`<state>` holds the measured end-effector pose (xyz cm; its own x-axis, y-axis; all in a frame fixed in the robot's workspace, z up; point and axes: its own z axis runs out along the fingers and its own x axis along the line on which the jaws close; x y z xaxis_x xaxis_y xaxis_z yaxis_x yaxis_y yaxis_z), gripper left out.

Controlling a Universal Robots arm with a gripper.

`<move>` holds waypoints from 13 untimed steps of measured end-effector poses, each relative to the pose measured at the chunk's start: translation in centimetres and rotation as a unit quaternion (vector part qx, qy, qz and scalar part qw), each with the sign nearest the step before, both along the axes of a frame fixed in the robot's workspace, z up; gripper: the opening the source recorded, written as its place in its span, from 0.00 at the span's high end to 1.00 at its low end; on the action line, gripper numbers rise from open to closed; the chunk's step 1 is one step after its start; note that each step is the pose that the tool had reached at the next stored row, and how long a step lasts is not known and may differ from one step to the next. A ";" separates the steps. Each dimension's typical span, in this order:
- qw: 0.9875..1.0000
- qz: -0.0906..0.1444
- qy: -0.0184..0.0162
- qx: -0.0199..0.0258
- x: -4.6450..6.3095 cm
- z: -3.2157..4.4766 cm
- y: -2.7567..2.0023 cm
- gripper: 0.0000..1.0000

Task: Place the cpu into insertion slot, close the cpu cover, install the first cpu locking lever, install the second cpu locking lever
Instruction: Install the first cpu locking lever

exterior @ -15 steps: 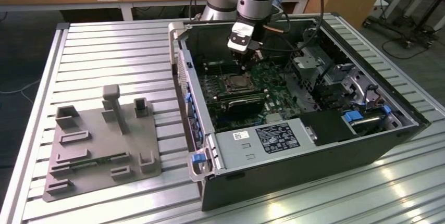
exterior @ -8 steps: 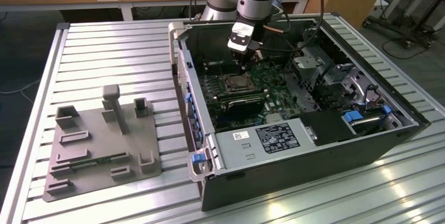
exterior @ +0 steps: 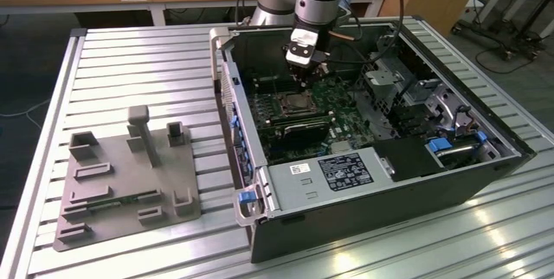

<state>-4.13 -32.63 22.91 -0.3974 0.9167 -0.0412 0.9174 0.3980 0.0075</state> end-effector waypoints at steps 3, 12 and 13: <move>1.000 0.000 0.000 0.000 0.0 0.00 0.00 0.90; 1.000 0.015 0.000 0.000 0.0 0.09 -0.01 0.90; 1.000 0.022 0.000 0.000 0.0 0.13 0.00 0.90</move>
